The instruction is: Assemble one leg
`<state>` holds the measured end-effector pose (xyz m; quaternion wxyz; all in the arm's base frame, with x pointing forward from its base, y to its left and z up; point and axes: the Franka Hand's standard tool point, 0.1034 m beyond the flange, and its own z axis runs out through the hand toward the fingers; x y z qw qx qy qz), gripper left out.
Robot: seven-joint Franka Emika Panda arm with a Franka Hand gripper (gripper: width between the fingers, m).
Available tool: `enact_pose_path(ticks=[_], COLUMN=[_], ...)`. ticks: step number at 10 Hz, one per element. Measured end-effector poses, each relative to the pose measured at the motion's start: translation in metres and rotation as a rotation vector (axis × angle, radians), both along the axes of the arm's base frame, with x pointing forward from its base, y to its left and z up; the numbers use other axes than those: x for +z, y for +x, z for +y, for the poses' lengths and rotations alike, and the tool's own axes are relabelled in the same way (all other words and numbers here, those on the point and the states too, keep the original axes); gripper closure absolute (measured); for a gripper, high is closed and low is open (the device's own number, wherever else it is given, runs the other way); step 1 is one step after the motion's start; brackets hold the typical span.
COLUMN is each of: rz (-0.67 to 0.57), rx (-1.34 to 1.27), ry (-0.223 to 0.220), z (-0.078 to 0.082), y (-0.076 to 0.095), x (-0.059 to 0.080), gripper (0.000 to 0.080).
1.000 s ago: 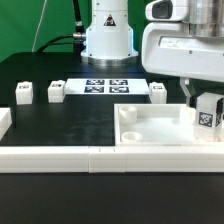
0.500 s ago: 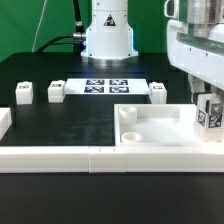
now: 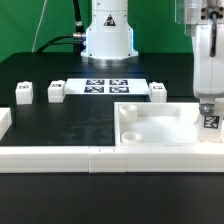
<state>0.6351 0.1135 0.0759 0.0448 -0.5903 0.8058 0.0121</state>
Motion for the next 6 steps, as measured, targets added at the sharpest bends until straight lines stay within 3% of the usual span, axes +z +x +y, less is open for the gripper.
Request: enact_pose_path(ticks=[3, 4, 5, 6], rz=[0.003, 0.002, 0.001, -0.002], rx=[-0.064, -0.034, -0.028, 0.012], ry=[0.02, 0.024, 0.023, 0.021], z=[0.0012, 0.0034, 0.0034, 0.0034], y=[0.0, -0.0005, -0.0005, -0.0006], x=[-0.0005, -0.001, -0.0012, -0.0014], gripper=[0.0506, 0.0281, 0.0281, 0.0178])
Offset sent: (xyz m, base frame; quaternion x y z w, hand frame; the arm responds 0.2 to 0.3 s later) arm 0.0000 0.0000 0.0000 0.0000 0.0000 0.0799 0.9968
